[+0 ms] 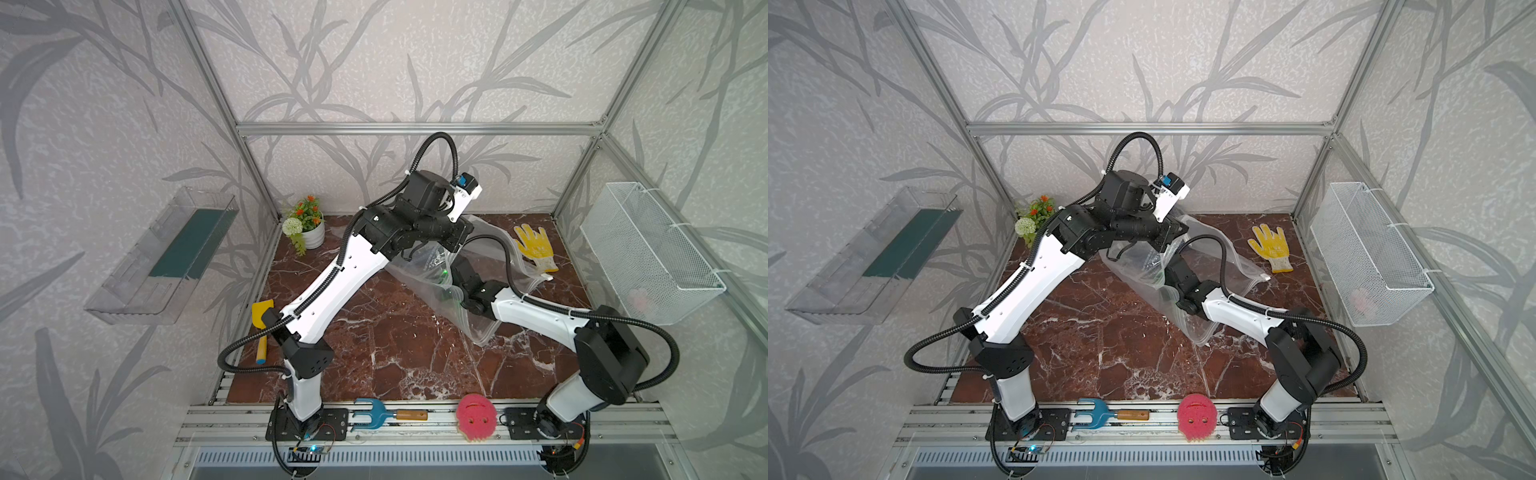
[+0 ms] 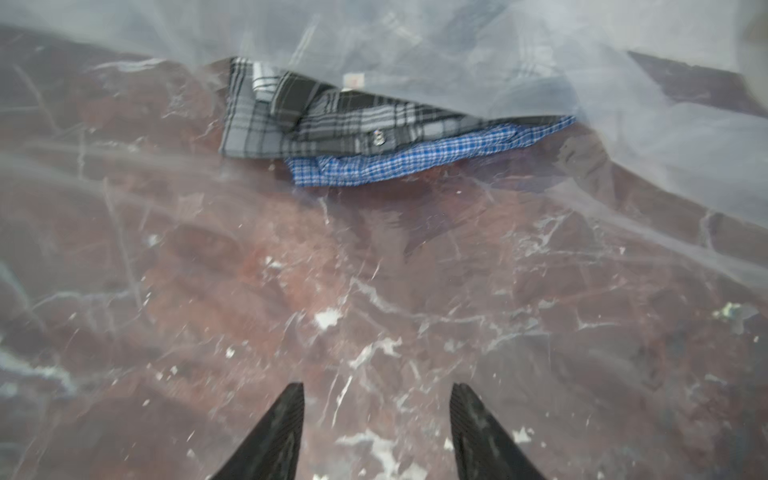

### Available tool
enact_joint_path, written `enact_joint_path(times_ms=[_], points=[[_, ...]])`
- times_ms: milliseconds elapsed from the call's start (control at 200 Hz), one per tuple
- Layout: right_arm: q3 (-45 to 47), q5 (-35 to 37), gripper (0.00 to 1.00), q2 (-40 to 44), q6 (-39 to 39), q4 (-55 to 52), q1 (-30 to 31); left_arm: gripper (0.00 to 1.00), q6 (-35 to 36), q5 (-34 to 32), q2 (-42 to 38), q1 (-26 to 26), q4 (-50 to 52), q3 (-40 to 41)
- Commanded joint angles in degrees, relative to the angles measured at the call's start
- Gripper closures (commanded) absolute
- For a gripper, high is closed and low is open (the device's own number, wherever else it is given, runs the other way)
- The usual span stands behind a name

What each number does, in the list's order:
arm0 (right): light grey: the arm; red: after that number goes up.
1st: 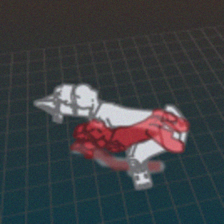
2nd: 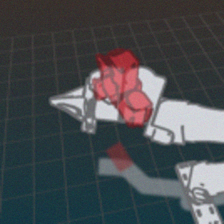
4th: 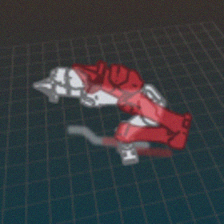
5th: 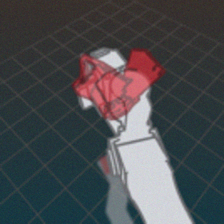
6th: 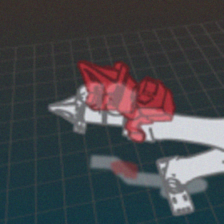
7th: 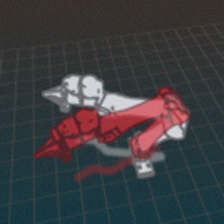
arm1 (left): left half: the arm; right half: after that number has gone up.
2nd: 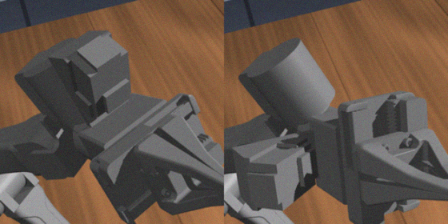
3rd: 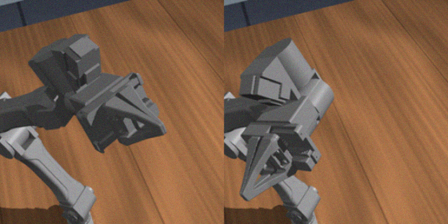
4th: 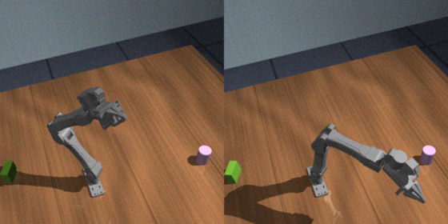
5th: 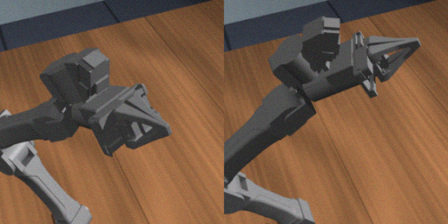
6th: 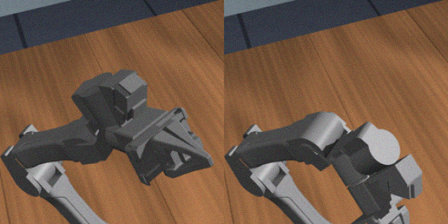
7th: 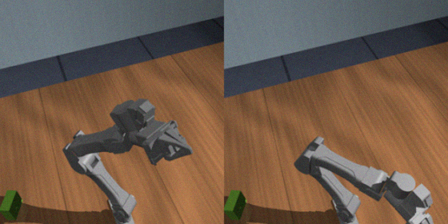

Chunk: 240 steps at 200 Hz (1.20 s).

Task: Take the shirt out of the vacuum bag
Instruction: Adjust the shirt in the vacuum bag.

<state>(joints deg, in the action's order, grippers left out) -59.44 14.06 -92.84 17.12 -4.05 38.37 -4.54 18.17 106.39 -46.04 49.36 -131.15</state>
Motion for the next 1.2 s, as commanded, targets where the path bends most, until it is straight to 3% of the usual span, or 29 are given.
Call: enact_joint_path(times_ms=[0,125,270,565,945,1075,1115,1155,1195], points=[[-3.61,-3.72,0.42,-2.45,1.89,2.70,-2.34,1.00,0.39,2.25,-1.91,-0.77,-0.55,0.39],[-8.21,-7.89,0.41,-9.09,5.86,1.86,-4.24,1.00,-0.17,3.12,-1.95,-1.26,-1.18,0.64],[-9.30,-14.72,0.35,-14.95,15.15,8.29,-7.08,1.00,-0.21,2.91,-1.81,-2.70,-1.25,0.37],[-9.49,-18.72,0.23,-24.64,33.69,20.70,-11.04,1.00,-0.30,2.31,-1.88,-5.08,-0.59,0.37],[-9.06,-23.47,0.15,-33.74,46.62,34.40,-14.20,1.00,-1.35,2.20,-3.16,-5.55,0.11,3.20],[-12.64,-22.75,0.15,-36.51,48.39,32.11,-14.20,0.76,-1.34,3.84,-4.28,-5.20,0.54,1.95],[-13.99,-22.39,0.15,-37.38,49.04,31.33,-14.27,0.64,-1.03,3.10,-4.93,-5.11,1.08,1.11],[-15.00,-21.92,0.15,-38.34,49.68,30.86,-14.21,0.44,-0.62,2.96,-5.76,-4.67,2.21,-0.03],[-16.11,-21.55,0.15,-39.15,50.23,30.34,-14.20,0.34,-0.52,2.97,-7.12,-3.72,2.79,-0.65]])
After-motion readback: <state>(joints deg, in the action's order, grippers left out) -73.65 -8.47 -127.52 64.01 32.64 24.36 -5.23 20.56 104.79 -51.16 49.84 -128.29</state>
